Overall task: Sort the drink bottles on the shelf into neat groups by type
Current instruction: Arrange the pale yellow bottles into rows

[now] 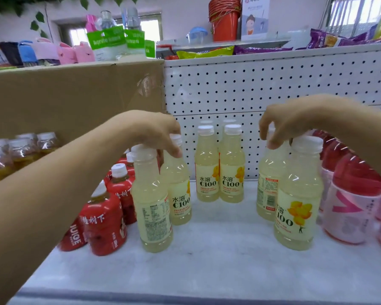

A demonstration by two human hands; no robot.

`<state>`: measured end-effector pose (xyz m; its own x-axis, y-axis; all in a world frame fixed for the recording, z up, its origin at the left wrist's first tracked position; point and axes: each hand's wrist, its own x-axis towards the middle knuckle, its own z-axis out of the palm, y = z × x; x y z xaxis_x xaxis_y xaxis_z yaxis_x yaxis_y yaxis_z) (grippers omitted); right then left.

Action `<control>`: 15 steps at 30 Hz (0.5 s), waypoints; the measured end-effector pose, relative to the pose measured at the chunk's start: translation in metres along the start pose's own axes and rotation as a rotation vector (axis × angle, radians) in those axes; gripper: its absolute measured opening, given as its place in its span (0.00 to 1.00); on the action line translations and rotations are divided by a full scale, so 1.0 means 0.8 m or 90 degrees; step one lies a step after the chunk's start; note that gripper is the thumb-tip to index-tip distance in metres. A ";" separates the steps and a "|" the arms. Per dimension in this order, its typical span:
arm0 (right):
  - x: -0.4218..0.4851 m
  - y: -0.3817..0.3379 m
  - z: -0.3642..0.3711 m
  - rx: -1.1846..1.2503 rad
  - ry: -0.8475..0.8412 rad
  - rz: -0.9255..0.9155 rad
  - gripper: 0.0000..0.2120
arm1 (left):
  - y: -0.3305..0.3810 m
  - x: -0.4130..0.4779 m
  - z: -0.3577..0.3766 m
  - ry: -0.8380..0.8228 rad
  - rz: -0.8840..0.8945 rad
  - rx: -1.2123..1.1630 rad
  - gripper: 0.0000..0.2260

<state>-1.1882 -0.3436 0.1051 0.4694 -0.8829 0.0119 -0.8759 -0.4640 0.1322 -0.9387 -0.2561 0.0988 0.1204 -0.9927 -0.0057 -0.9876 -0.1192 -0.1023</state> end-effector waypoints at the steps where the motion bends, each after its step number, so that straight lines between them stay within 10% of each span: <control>1: 0.000 -0.001 0.001 0.032 0.006 -0.016 0.14 | 0.000 0.002 0.000 -0.002 0.019 -0.029 0.23; 15: 0.013 -0.060 0.033 0.096 0.184 -0.062 0.21 | 0.075 0.000 0.041 0.115 0.087 -0.334 0.21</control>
<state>-1.1438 -0.3323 0.0727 0.5455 -0.7865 0.2895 -0.8216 -0.5700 -0.0005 -0.9943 -0.2623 0.0597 0.0140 -0.9816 0.1903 -0.9162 0.0636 0.3955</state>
